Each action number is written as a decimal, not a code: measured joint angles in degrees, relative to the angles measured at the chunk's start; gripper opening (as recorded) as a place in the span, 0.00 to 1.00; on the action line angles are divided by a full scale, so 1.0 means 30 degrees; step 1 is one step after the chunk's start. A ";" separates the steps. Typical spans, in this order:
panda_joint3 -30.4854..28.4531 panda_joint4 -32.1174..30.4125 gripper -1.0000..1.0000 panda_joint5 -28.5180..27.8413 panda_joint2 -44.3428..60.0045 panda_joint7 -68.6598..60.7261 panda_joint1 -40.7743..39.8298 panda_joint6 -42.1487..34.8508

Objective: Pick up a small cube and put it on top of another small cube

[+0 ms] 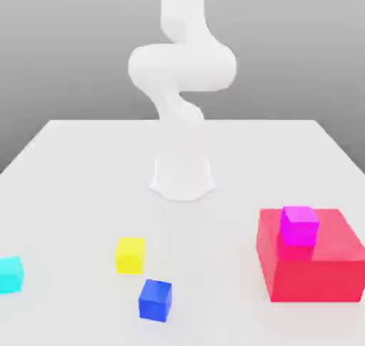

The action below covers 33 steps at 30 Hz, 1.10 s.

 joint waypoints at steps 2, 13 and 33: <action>-0.0009 -0.0549 0.50 -0.0037 0.1476 0.0181 -0.0163 0.0776; -0.0269 -0.3401 0.50 -0.0171 0.9120 0.1091 -0.0830 0.4822; -0.0249 -0.5352 0.00 0.0524 2.0146 0.1354 -0.1582 1.1702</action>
